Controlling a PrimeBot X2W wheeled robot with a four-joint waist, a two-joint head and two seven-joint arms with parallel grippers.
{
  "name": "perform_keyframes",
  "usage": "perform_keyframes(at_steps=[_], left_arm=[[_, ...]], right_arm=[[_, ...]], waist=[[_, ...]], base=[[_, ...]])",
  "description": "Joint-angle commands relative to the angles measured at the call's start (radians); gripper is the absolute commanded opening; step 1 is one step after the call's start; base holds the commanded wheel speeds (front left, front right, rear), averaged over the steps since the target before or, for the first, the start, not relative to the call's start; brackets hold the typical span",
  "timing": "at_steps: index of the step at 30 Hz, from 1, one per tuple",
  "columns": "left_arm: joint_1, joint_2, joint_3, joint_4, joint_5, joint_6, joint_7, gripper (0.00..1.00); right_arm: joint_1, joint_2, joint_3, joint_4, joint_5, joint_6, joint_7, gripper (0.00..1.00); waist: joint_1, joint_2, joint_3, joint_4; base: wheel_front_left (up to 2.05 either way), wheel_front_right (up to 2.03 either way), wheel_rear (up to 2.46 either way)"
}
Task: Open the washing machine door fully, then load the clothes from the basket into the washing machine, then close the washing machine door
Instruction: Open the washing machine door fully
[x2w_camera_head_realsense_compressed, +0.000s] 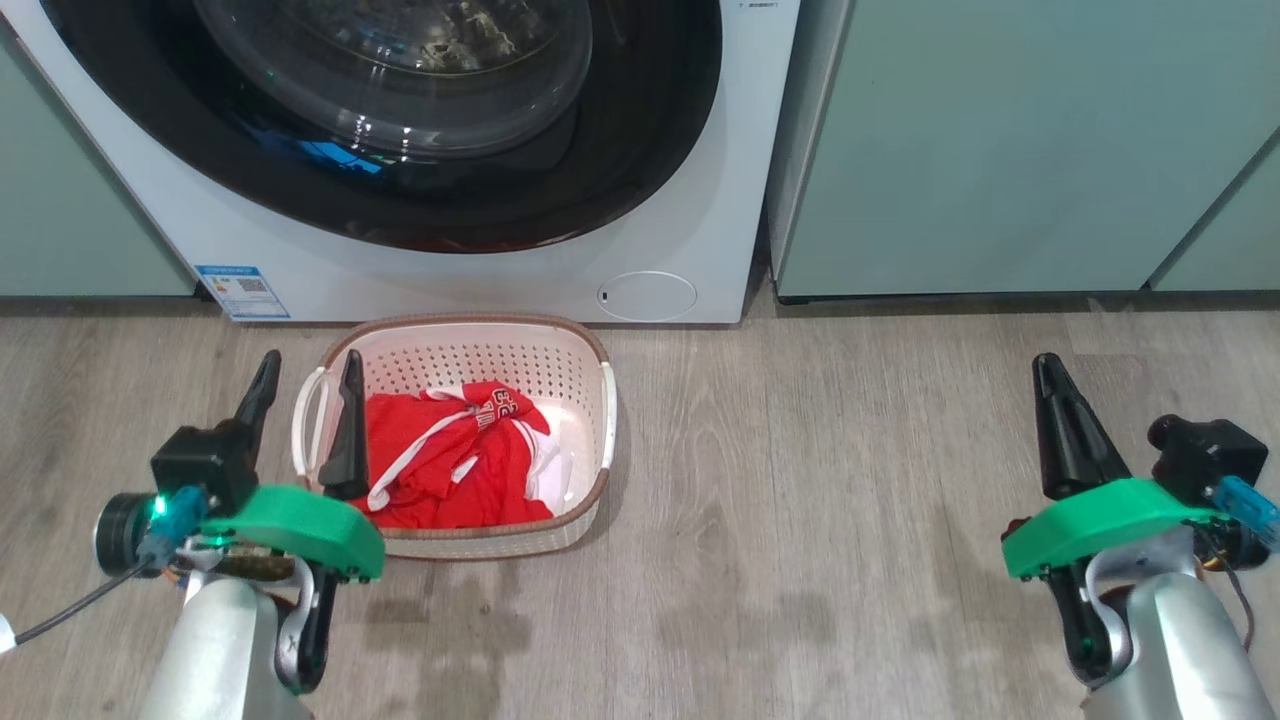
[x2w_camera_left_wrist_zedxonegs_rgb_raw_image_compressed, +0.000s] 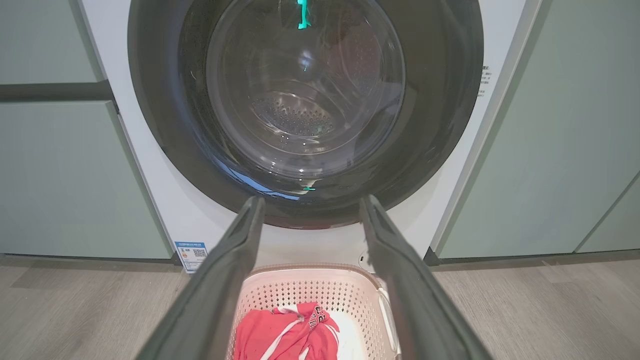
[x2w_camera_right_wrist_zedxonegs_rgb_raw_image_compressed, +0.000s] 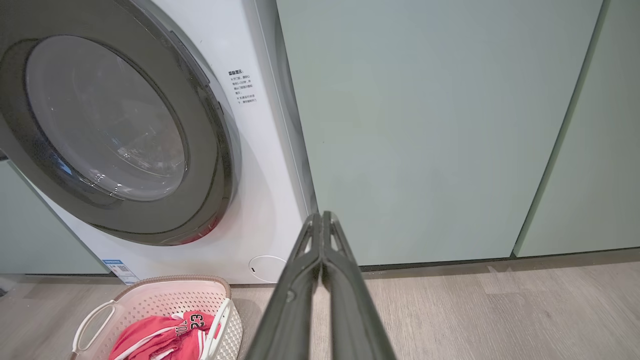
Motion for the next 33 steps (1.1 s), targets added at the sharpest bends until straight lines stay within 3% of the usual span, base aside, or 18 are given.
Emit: perform_keyframes(at_steps=[1,4,7,14,19,25,33], left_arm=[[-0.038,0.013,0.041,-0.036,0.005,-0.004,-0.010,1.00],[-0.041,0.011,0.043,-0.039,0.007,-0.004,-0.010,1.00],[-0.043,0.009,0.044,-0.045,0.008,-0.003,-0.010,1.00],[-0.054,-0.001,0.053,-0.068,0.000,-0.007,-0.010,1.00],[-0.070,-0.006,0.053,-0.089,0.001,-0.011,-0.010,1.00],[-0.101,-0.013,0.047,-0.117,0.003,-0.019,-0.010,1.00],[-0.147,-0.025,0.038,-0.140,-0.001,-0.029,-0.010,1.00]], right_arm=[[-0.047,-0.004,0.030,-0.037,0.013,0.000,-0.009,0.00],[-0.053,-0.004,0.036,-0.040,0.063,0.000,-0.008,0.00],[-0.069,-0.004,0.037,-0.031,0.228,0.000,0.006,0.00],[-0.159,-0.004,-0.003,0.019,0.873,0.000,0.084,0.00],[-0.255,-0.004,-0.050,0.068,1.166,0.000,0.185,0.00],[-0.405,-0.011,-0.083,0.155,1.302,0.000,0.295,0.00],[-0.608,-0.062,-0.062,0.284,1.320,0.000,0.390,0.00]], waist=[[0.0000,0.0000,0.001,0.000],[0.0000,0.0000,0.005,0.001],[0.0000,0.0000,0.012,-0.001],[0.0000,0.0000,0.041,0.000],[0.0000,0.0000,0.080,0.004],[0.0000,0.0000,0.147,0.024],[0.0000,0.0000,0.229,0.070]], base=[[0.00,0.00,0.00],[0.00,0.00,0.00],[0.00,0.00,0.00],[0.00,0.00,0.00],[0.00,0.00,0.00],[0.00,0.00,0.00],[0.00,0.00,0.00]])
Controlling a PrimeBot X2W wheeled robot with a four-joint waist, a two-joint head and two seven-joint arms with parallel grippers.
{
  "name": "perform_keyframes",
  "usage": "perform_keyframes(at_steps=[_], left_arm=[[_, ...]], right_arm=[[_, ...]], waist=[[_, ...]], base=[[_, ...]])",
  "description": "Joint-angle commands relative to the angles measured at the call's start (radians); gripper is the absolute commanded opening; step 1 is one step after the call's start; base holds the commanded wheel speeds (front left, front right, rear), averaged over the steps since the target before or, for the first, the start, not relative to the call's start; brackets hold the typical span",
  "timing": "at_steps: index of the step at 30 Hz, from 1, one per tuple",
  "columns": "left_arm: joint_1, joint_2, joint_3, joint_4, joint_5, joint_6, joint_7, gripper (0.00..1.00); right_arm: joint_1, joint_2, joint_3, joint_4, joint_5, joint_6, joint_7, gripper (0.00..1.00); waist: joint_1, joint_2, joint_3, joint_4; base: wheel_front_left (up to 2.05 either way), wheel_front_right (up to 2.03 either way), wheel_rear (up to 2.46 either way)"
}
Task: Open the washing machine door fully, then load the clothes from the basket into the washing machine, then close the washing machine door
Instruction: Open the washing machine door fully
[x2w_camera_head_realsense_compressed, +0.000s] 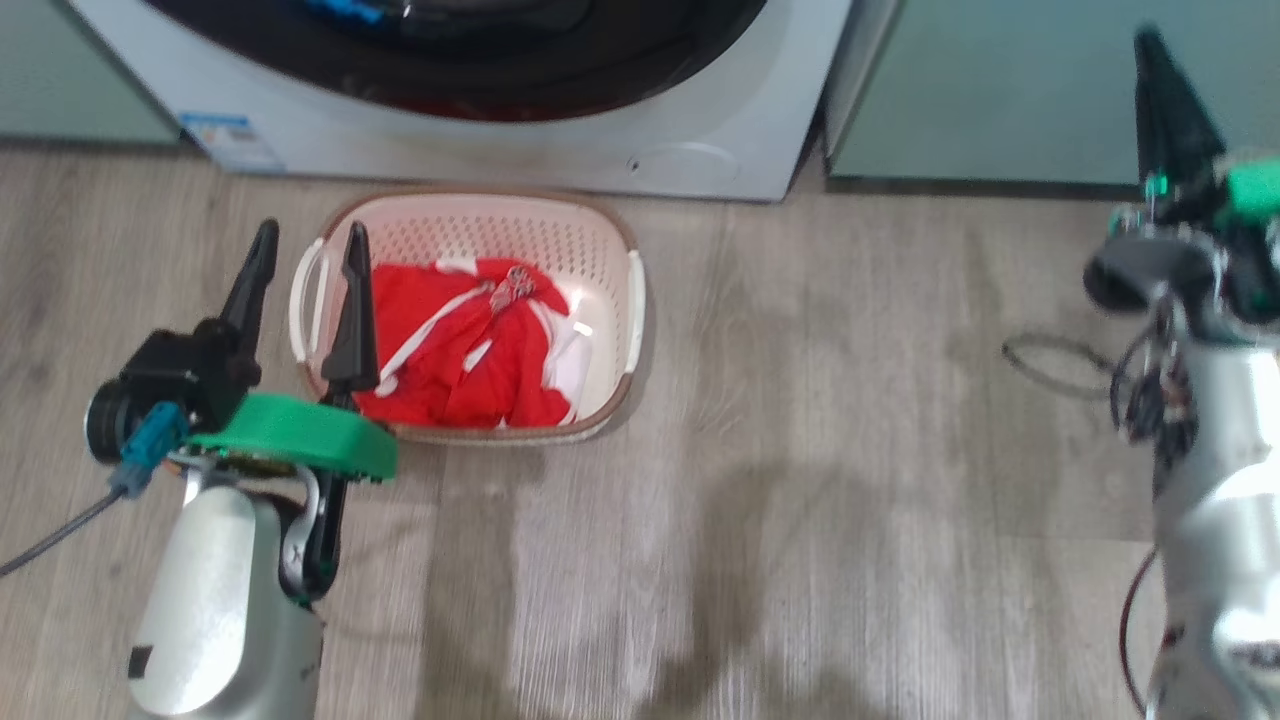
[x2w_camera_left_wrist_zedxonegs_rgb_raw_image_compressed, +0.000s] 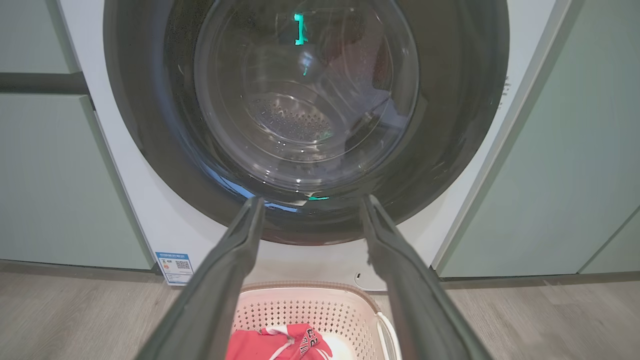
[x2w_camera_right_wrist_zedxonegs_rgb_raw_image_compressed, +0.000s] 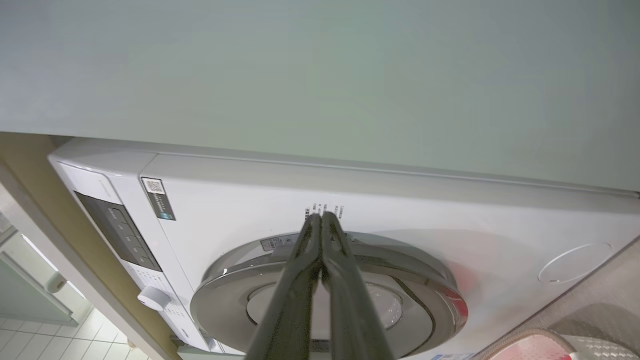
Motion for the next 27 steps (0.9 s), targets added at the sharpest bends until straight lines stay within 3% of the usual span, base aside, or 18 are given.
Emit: perform_keyframes(at_steps=[1,13,27], left_arm=[[-0.042,0.013,0.027,-0.041,0.000,-0.004,-0.010,1.00],[-0.116,-0.010,0.002,-0.075,0.001,-0.021,-0.010,1.00],[-0.161,-0.022,-0.010,-0.101,-0.007,-0.033,-0.010,1.00]], right_arm=[[-0.067,-0.005,0.029,-0.016,0.003,0.000,0.020,0.00],[-0.403,-0.048,0.114,0.198,-0.054,0.000,0.150,0.00],[-0.703,-0.048,0.171,0.428,-0.138,0.000,0.207,0.00]], waist=[[-0.0001,0.0000,0.034,0.028],[-0.0001,0.0000,0.148,0.104],[-0.0001,0.0000,0.241,0.148]], base=[[0.00,0.00,0.00],[0.00,0.00,0.00],[0.00,0.00,0.00]])
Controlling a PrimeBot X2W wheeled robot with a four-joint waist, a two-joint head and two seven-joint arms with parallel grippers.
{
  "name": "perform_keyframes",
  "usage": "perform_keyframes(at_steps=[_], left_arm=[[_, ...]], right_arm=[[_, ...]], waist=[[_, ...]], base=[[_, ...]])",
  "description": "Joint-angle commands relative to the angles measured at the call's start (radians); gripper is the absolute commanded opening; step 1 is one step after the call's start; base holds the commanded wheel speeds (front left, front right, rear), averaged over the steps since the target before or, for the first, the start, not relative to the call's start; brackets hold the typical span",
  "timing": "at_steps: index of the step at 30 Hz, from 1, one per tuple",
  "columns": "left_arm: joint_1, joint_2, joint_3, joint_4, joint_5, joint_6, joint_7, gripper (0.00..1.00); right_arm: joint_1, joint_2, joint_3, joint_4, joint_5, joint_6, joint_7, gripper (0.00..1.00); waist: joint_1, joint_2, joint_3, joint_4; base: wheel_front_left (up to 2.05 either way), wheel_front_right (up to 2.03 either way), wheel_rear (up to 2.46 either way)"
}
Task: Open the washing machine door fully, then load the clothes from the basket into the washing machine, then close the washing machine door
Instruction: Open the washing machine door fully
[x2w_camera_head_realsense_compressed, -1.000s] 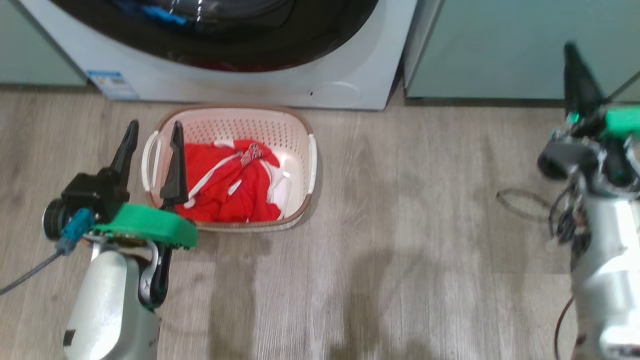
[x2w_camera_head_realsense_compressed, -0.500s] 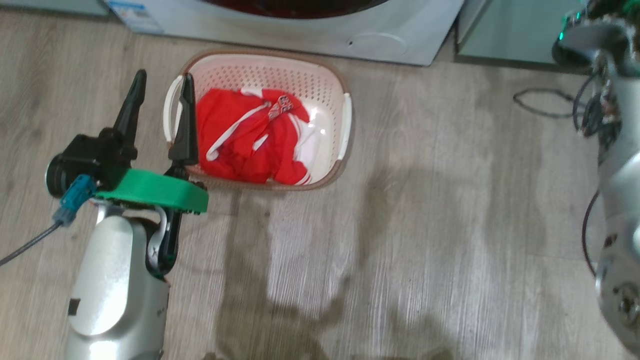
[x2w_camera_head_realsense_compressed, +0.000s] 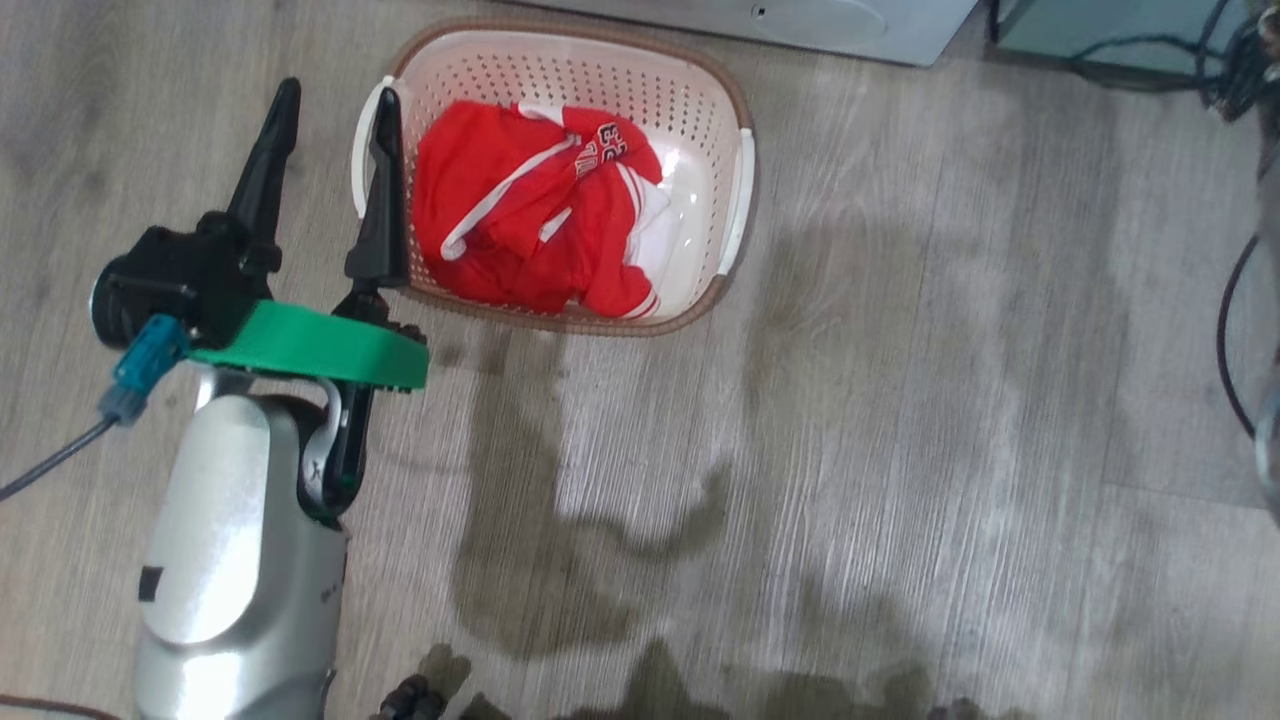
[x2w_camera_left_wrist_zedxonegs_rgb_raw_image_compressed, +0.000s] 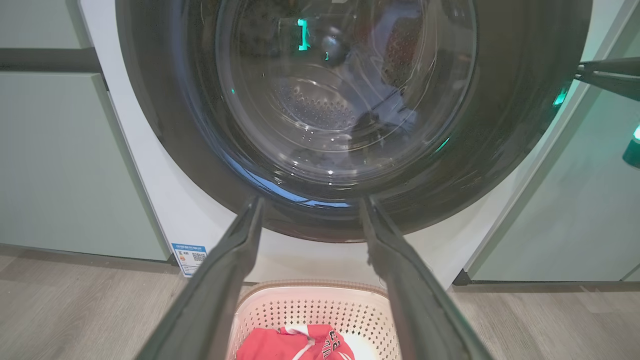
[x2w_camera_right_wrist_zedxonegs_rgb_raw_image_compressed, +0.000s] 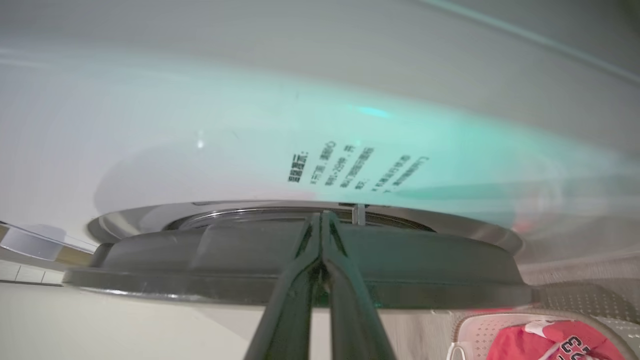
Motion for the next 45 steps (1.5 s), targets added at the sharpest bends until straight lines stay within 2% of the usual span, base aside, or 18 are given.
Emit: perform_keyframes(at_steps=[1,10,23,34,45], left_arm=[[-0.026,0.016,0.026,-0.039,-0.004,-0.007,-0.010,1.00],[-0.052,0.015,0.015,-0.043,-0.017,-0.004,-0.010,1.00],[-0.066,0.015,0.005,-0.041,-0.019,0.003,-0.010,1.00],[-0.056,0.015,-0.009,-0.010,-0.007,0.003,-0.010,1.00],[-0.010,0.015,-0.016,0.035,0.022,-0.007,-0.010,1.00]], right_arm=[[-0.061,0.016,0.004,-0.019,-0.004,0.000,0.001,0.00],[-0.166,0.023,0.026,0.056,-0.035,0.000,0.029,0.00],[-0.189,0.032,0.049,0.062,-0.047,0.000,0.117,0.00],[-0.083,0.027,0.053,0.013,-0.026,0.000,0.226,0.00],[0.093,0.055,0.065,-0.087,0.001,0.000,0.318,0.00]], waist=[[-0.0002,0.0000,0.017,0.007],[-0.0002,0.0000,0.056,0.025],[-0.0002,0.0000,0.067,0.023],[-0.0002,0.0000,0.009,0.017],[-0.0002,0.0000,-0.086,0.010]], base=[[0.00,0.00,0.00],[0.00,0.00,0.00],[0.00,0.00,0.00],[0.00,0.00,0.00],[0.00,0.00,0.00]])
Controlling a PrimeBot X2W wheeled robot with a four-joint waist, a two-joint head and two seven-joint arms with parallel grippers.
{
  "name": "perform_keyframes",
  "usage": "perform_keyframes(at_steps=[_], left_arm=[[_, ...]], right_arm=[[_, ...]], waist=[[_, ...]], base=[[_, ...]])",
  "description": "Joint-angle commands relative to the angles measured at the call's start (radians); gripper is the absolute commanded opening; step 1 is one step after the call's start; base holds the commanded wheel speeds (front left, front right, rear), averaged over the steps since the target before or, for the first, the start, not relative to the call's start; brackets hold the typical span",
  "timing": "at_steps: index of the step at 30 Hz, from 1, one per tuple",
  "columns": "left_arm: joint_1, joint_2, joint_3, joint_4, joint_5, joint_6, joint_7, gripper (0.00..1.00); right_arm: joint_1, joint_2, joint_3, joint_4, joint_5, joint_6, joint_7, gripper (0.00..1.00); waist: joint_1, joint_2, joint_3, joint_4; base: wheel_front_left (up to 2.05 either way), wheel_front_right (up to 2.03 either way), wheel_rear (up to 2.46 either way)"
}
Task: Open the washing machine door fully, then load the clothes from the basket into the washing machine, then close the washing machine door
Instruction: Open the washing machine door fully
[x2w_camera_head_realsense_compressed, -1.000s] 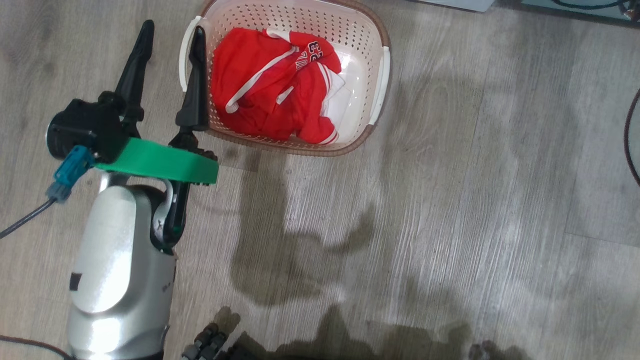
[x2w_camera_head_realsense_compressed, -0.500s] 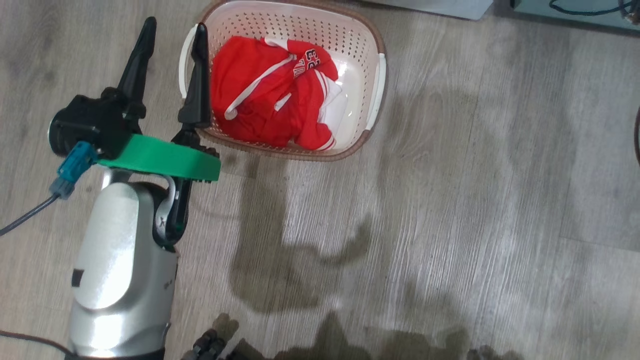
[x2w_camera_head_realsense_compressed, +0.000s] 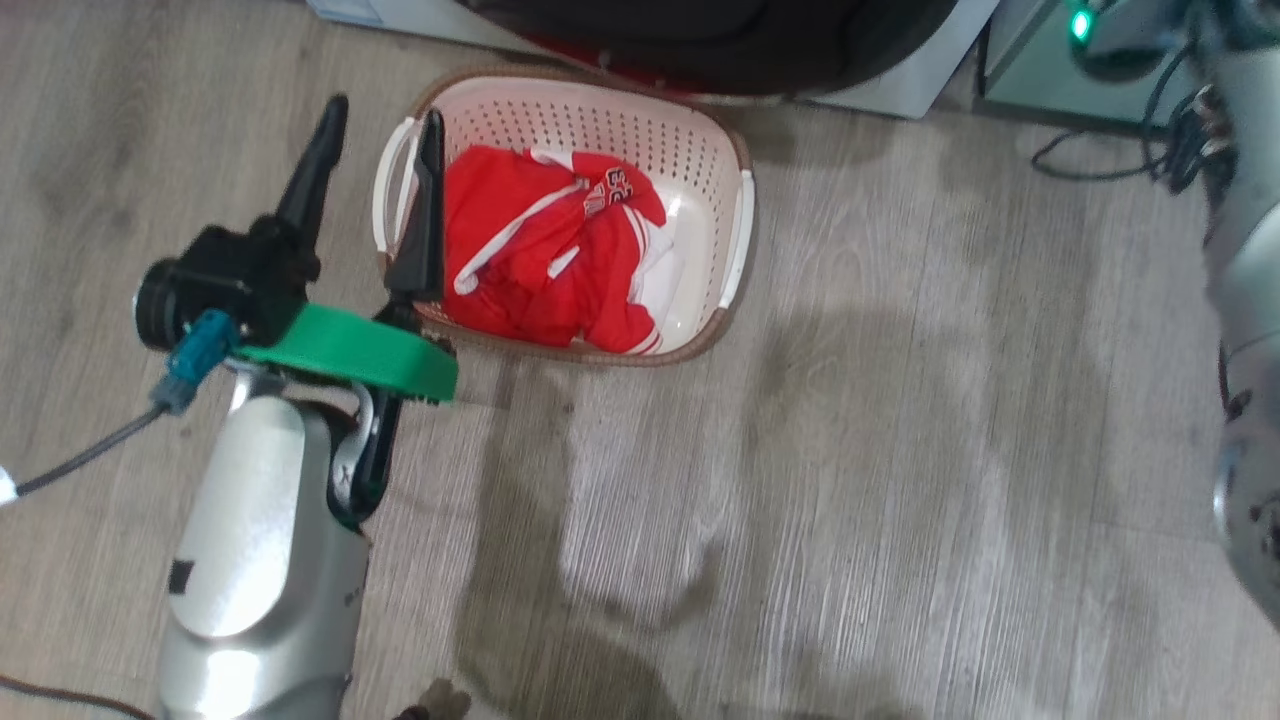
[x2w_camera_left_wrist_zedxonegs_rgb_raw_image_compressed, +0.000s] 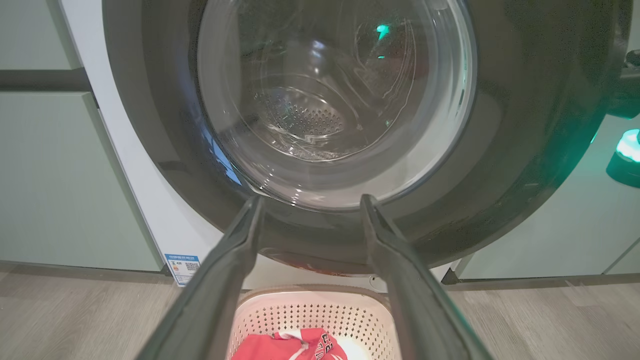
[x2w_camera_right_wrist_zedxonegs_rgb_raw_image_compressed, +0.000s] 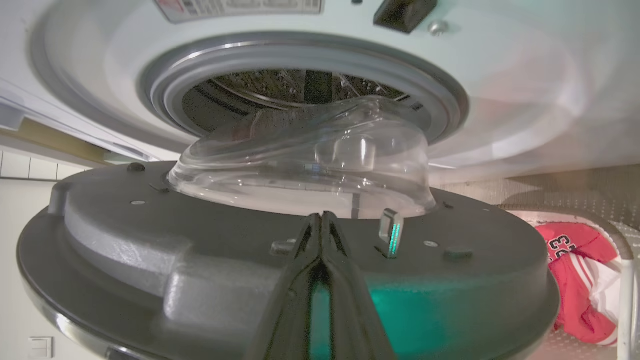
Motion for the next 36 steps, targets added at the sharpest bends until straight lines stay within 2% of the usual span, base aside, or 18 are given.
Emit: perform_keyframes(at_steps=[1,19,36], left_arm=[[0.014,0.019,0.028,-0.023,0.011,-0.002,-0.009,1.00],[0.132,0.019,0.050,0.017,0.014,0.018,-0.009,1.00],[0.227,0.019,0.071,0.043,0.003,0.040,-0.009,1.00]], right_arm=[[0.012,0.040,0.016,-0.050,0.007,0.001,0.022,0.00],[0.269,0.086,0.045,-0.194,0.053,0.001,0.136,0.00],[0.496,0.103,0.140,-0.356,0.156,0.001,0.179,0.00]], waist=[[0.0000,0.0000,-0.024,0.001],[0.0000,0.0000,-0.187,0.056],[0.0000,0.0000,-0.296,0.160]], base=[[0.00,0.00,0.00],[0.00,0.00,0.00],[0.00,0.00,0.00]])
